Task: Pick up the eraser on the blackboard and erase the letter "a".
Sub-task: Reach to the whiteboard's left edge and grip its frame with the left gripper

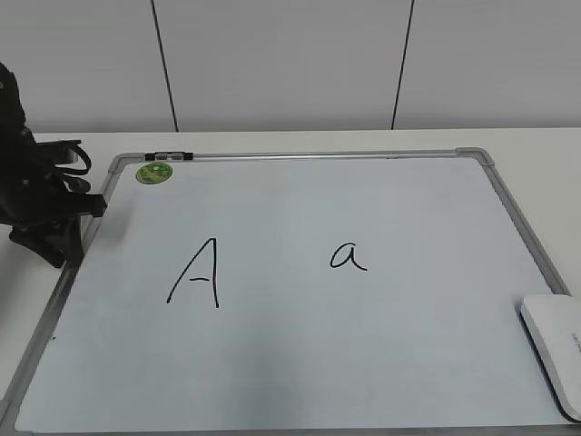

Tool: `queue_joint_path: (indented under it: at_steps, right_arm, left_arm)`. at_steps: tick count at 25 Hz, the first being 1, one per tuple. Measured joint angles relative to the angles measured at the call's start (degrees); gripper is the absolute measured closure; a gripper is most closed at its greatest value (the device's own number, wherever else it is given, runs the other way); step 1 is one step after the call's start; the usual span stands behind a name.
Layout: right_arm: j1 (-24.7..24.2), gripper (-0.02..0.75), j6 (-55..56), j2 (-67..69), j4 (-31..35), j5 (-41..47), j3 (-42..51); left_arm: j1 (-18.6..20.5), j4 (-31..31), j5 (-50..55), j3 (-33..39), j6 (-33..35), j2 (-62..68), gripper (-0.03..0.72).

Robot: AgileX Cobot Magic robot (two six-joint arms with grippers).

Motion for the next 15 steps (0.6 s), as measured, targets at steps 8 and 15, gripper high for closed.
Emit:
queue_joint_path:
  at_steps: [8,15]
  right_arm:
    - [0.0,0.204,0.0,0.0,0.0,0.0,0.0]
    - [0.0,0.204,0.0,1.18,0.43,0.0,0.0]
  left_arm:
    - [0.0,-0.81,0.0,-0.02,0.52,0.0,0.659]
    - [0.0,-0.81,0.1,-0.02,0.91,0.0,0.658]
